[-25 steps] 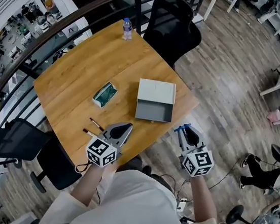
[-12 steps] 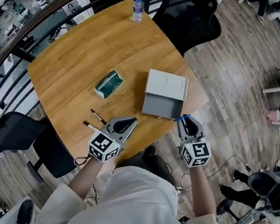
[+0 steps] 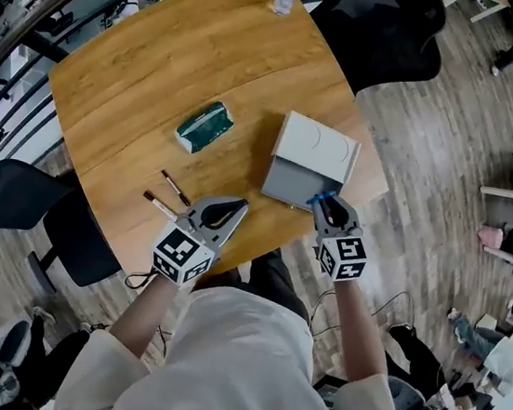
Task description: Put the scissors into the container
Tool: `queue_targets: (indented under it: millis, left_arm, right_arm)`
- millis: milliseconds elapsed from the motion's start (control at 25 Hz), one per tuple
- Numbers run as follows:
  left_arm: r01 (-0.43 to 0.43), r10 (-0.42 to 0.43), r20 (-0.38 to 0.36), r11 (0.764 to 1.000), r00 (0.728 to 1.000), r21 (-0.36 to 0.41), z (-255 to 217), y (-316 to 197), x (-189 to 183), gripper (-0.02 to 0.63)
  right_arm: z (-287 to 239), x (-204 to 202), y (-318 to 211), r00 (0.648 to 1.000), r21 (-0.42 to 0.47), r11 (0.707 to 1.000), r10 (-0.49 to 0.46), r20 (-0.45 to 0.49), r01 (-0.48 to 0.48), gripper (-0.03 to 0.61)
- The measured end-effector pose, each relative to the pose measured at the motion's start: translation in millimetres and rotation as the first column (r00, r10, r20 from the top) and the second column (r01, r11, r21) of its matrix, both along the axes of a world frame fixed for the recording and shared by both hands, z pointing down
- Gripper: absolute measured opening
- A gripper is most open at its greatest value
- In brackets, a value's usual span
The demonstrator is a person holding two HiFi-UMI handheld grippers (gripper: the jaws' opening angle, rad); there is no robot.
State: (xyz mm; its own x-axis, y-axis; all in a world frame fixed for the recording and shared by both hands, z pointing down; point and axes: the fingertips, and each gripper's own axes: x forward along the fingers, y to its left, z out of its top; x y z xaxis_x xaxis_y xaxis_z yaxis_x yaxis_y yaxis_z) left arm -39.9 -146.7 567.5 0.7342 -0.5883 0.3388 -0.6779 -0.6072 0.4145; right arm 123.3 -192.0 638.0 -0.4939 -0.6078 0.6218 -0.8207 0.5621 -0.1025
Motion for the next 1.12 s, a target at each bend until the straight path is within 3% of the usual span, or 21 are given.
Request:
queue_targets:
  millis: [320, 680, 1120]
  left_arm:
    - [0.116, -0.117, -0.014, 0.991, 0.993, -0.073, 21, 7, 2, -0.008]
    - [0.199, -0.201, -0.002, 0.974, 0.98, -0.108, 35, 0, -12, -0.008]
    - [0.275, -0.277, 0.009, 0.95, 0.961, -0.148, 53, -6, -26, -0.008]
  right_arm:
    - [66, -17, -19, 0.99, -0.132, 0.984, -0.124, -0.059, 0.116, 0.083]
    - [118, -42, -30, 0.963, -0.271, 0.94, -0.246, -0.109, 0.209, 0.083]
    - [168, -62, -37, 0.935, -0.337, 0.904, -0.325, -0.143, 0.262, 0.083]
